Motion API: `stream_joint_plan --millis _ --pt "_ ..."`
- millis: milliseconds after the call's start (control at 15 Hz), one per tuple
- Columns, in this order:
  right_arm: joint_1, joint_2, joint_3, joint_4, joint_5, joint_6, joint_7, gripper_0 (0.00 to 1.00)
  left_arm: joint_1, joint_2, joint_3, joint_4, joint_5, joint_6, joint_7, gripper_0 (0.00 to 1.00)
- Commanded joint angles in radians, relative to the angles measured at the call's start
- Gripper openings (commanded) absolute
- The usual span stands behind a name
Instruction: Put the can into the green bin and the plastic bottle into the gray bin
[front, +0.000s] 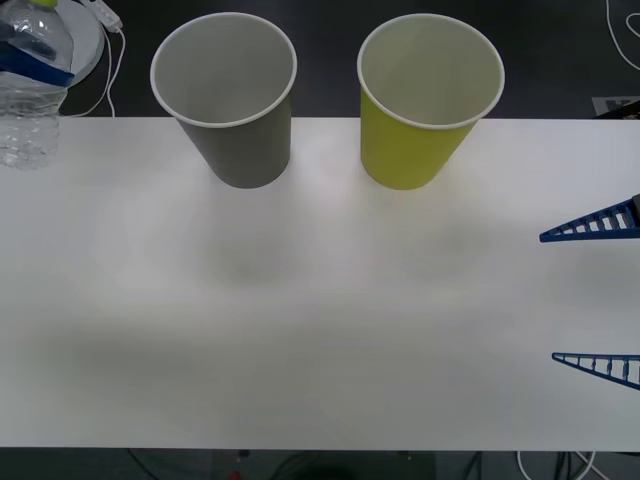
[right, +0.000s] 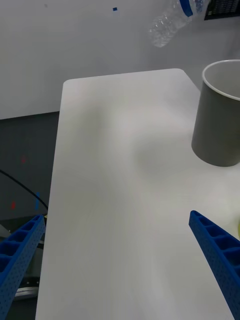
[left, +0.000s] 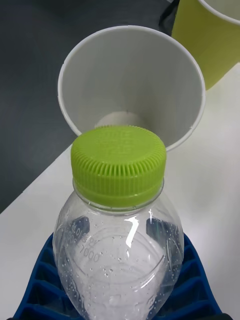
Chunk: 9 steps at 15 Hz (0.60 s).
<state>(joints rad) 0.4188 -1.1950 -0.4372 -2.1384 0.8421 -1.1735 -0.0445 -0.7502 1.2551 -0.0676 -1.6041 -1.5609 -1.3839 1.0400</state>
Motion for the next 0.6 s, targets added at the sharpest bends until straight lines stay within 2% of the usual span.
stream_joint_plan --millis 67,333,600 --pt "0.000 0.000 0.000 0.000 0.000 0.000 0.000 1.00 -0.094 0.020 -0.104 0.036 0.005 0.000 -0.009 0.00" --pt "0.000 0.000 0.000 0.000 0.000 0.000 0.000 1.00 -0.268 0.023 -0.255 0.113 0.001 -0.073 -0.014 0.00" --pt "0.000 0.000 0.000 0.000 0.000 0.000 0.000 1.00 -0.417 0.020 -0.403 0.178 0.001 -0.101 -0.020 0.00"
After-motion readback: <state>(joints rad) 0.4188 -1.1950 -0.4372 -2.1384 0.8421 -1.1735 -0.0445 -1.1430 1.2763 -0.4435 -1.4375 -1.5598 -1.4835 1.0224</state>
